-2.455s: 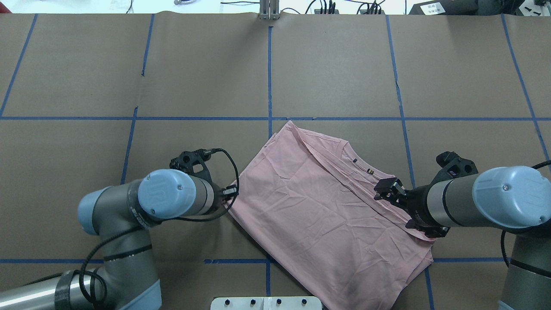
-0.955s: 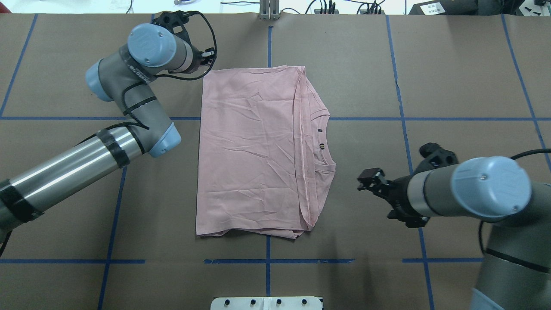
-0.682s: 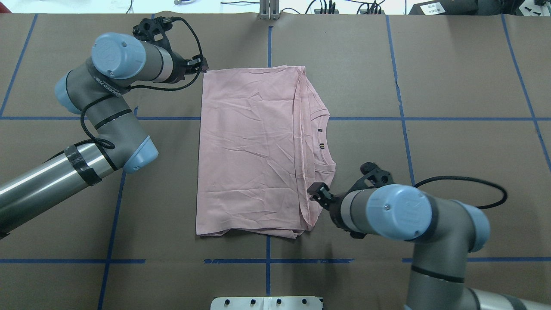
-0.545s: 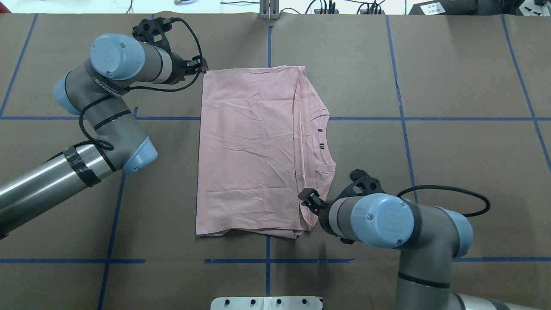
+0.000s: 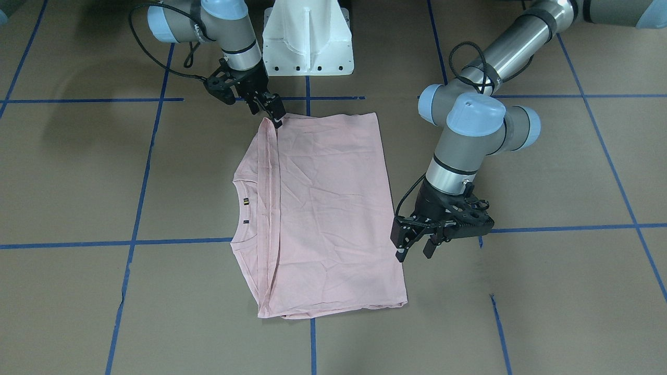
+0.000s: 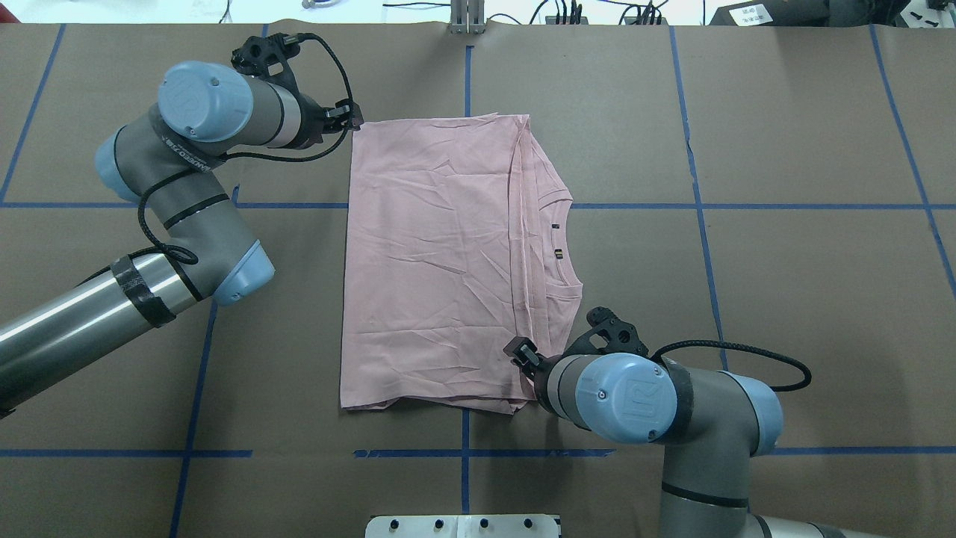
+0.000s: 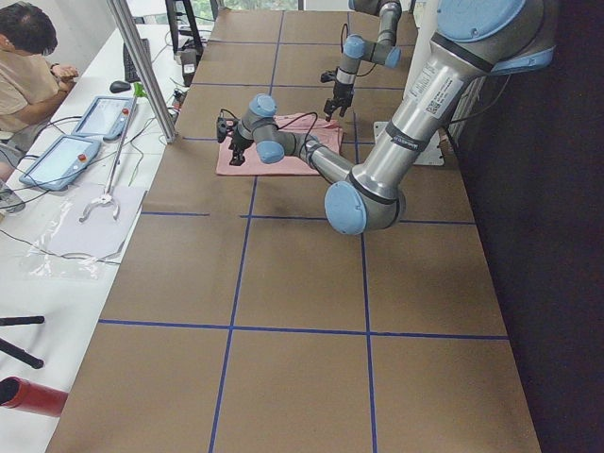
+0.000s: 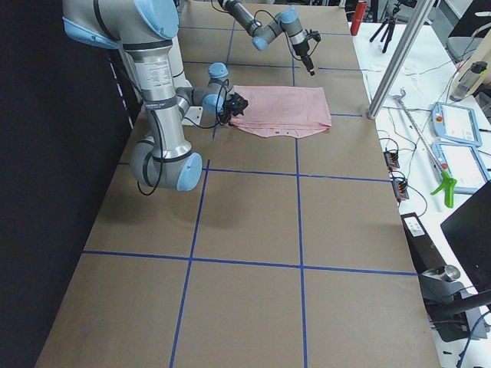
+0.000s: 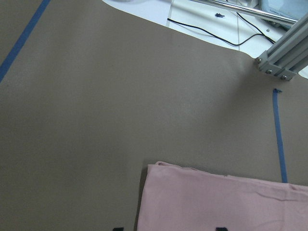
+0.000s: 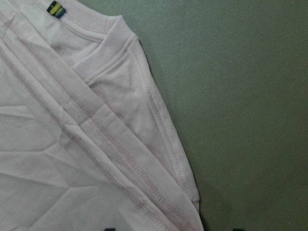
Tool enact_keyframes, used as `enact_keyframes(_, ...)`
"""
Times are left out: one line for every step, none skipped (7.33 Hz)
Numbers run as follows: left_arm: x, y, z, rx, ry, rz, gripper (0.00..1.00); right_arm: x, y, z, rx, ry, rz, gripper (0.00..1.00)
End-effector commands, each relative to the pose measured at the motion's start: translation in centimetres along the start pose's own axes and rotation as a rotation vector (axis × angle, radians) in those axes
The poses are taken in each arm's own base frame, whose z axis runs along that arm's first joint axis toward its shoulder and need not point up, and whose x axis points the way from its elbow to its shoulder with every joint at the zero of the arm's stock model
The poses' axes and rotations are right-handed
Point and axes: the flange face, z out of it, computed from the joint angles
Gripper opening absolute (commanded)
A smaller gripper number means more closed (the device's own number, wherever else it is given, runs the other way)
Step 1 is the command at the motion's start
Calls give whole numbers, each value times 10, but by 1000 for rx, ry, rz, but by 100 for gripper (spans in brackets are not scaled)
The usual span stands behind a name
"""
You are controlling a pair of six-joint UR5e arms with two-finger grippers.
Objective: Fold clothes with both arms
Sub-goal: 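Move the right gripper to the shirt corner nearest the robot by the collar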
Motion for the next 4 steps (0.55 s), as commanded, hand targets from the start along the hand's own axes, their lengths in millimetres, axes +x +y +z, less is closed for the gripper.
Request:
enact_keyframes(2,2,0,-2,2,-8,71,-1,-4,13,43,49,-3,82)
enact_keyframes(2,2,0,-2,2,-8,70,-2,-3,14,43,51,-6,81)
enact_keyframes(2,2,0,-2,2,-8,70,-2,-3,14,42,52,-6,77)
enact_keyframes(2,2,0,-2,2,-8,71,-2,-1,15,42,52,-1,51)
